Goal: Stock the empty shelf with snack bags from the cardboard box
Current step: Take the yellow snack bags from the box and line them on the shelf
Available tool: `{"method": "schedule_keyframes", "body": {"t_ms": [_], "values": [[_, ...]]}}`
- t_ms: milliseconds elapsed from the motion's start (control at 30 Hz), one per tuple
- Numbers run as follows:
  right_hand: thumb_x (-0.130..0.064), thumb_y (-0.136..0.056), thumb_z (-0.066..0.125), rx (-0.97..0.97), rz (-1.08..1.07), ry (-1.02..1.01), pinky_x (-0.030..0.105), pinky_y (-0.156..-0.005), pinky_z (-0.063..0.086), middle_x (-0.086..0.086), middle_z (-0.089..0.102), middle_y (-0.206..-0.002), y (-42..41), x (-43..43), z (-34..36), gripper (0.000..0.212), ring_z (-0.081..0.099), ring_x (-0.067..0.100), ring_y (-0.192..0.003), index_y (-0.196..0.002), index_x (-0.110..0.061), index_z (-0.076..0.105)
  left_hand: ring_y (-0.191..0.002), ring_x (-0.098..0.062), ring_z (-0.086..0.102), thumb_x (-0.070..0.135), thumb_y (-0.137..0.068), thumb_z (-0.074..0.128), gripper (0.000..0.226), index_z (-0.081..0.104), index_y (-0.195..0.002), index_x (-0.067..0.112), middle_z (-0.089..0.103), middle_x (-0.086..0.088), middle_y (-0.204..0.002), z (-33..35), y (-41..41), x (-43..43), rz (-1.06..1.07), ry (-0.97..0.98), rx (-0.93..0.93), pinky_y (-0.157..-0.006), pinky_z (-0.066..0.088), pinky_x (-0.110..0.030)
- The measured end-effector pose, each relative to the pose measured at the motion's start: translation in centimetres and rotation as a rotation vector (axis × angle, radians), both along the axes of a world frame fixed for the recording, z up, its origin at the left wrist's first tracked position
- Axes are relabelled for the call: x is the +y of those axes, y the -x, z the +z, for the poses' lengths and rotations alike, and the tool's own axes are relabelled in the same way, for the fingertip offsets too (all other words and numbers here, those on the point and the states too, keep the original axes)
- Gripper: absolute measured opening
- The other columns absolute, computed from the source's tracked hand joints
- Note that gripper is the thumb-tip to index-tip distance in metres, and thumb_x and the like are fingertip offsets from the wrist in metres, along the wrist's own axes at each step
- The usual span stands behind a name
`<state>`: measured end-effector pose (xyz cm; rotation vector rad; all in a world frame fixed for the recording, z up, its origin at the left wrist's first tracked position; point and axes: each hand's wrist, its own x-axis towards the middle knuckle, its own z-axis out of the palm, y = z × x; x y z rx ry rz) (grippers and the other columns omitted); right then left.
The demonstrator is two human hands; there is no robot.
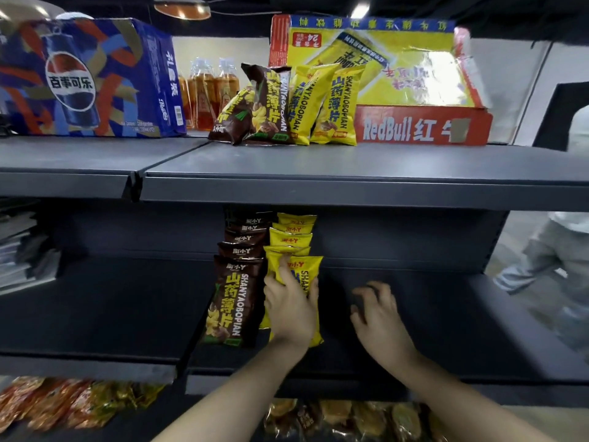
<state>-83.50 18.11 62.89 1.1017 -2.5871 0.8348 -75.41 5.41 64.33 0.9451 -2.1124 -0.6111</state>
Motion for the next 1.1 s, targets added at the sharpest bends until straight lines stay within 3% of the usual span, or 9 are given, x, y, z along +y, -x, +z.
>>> {"method": "schedule_keyframes", "body": {"t_ms": [167, 300, 367, 467, 600, 767, 900, 1000, 1100], "values": [[-0.034, -0.096, 0.049, -0.118, 0.160, -0.064, 0.026, -0.109, 0.028, 0.004, 0.025, -0.140, -1.7, -0.9, -0.6, 0.053, 0.026, 0.020, -0.135, -0.143, -0.015, 0.031, -0.100, -0.041, 0.050, 0.036, -0.086, 0.064, 0.070, 0.033, -0.142, 0.008, 0.047, -0.022, -0.112, -0.4, 2.1, -0.8, 0.122, -0.066, -0.020, -0.077, 0.047, -0.048], [-0.048, -0.090, 0.053, -0.163, 0.214, -0.209, 0.035, -0.105, 0.037, 0.004, 0.026, -0.143, -2.7, -3.2, -1.7, 0.079, 0.028, 0.023, -0.134, -0.151, -0.017, 0.012, -0.092, -0.041, 0.055, 0.036, -0.079, 0.071, 0.073, 0.038, -0.137, 0.006, 0.053, -0.023, -0.104, -1.3, 2.9, -1.6, 0.111, 0.009, -0.075, -0.072, 0.050, -0.047], [-0.049, -0.088, 0.056, -0.173, 0.212, -0.227, 0.037, -0.103, 0.038, 0.005, 0.029, -0.143, -2.7, -4.4, -2.1, 0.086, 0.030, 0.025, -0.133, -0.152, -0.018, 0.007, -0.097, -0.040, 0.056, 0.043, -0.078, 0.069, 0.077, 0.032, -0.138, 0.010, 0.052, -0.022, -0.112, -2.0, 2.8, -2.1, 0.104, 0.042, -0.119, -0.074, 0.051, -0.048], [-0.048, -0.087, 0.057, -0.183, 0.211, -0.248, 0.040, -0.099, 0.039, 0.006, 0.036, -0.138, -2.7, -6.2, -2.6, 0.089, 0.035, 0.027, -0.128, -0.152, -0.015, 0.005, -0.114, -0.037, 0.047, 0.056, -0.084, 0.054, 0.084, 0.017, -0.148, 0.016, 0.037, -0.018, -0.132, -2.9, 2.2, -2.8, 0.078, 0.000, -0.173, -0.086, 0.046, -0.047], [-0.053, -0.087, 0.053, -0.216, 0.222, -0.258, 0.042, -0.099, 0.035, 0.005, 0.038, -0.136, -2.8, -7.5, -2.9, 0.087, 0.035, 0.026, -0.127, -0.151, -0.015, 0.009, -0.115, -0.033, 0.045, 0.064, -0.085, 0.045, 0.089, 0.004, -0.151, 0.020, 0.033, -0.014, -0.132, -3.1, 1.8, -3.3, 0.034, -0.027, -0.158, -0.089, 0.045, -0.042], [-0.054, -0.080, 0.062, -0.256, 0.263, -0.255, 0.040, -0.100, 0.036, 0.004, 0.035, -0.139, -2.0, -8.0, -3.3, 0.099, 0.033, 0.025, -0.129, -0.151, -0.017, 0.005, -0.127, -0.040, 0.035, 0.054, -0.090, 0.046, 0.086, -0.001, -0.151, 0.018, 0.027, -0.017, -0.143, -2.3, 1.2, -3.9, -0.118, -0.169, -0.006, -0.102, 0.034, -0.044], [-0.062, -0.065, 0.063, -0.363, 0.324, -0.117, 0.036, -0.108, 0.030, -0.005, 0.030, -0.147, -1.5, -8.6, -3.5, 0.111, 0.033, 0.022, -0.134, -0.151, -0.029, 0.002, -0.141, -0.030, 0.021, 0.045, -0.090, 0.053, 0.089, -0.005, -0.151, 0.015, 0.017, -0.009, -0.155, -1.8, 0.7, -4.4, -0.262, -0.273, 0.147, -0.112, 0.024, -0.037], [-0.065, -0.059, 0.065, -0.357, 0.314, -0.045, 0.040, -0.107, 0.035, -0.010, 0.034, -0.144, -1.1, -8.9, -3.5, 0.110, 0.037, 0.018, -0.133, -0.148, -0.039, 0.007, -0.140, -0.025, 0.028, 0.045, -0.090, 0.053, 0.087, -0.002, -0.151, 0.017, 0.023, -0.007, -0.153, -1.9, 0.7, -5.0, -0.314, -0.316, 0.154, -0.113, 0.029, -0.039], [-0.056, -0.061, 0.065, -0.338, 0.350, -0.013, 0.026, -0.103, 0.030, -0.012, 0.029, -0.146, -1.4, -9.0, -3.1, 0.109, 0.033, 0.013, -0.133, -0.150, -0.035, 0.006, -0.133, -0.026, 0.037, 0.049, -0.091, 0.047, 0.077, 0.012, -0.149, 0.013, 0.038, -0.009, -0.143, -2.2, 0.7, -5.5, -0.296, -0.407, 0.169, -0.109, 0.033, -0.038]]}}
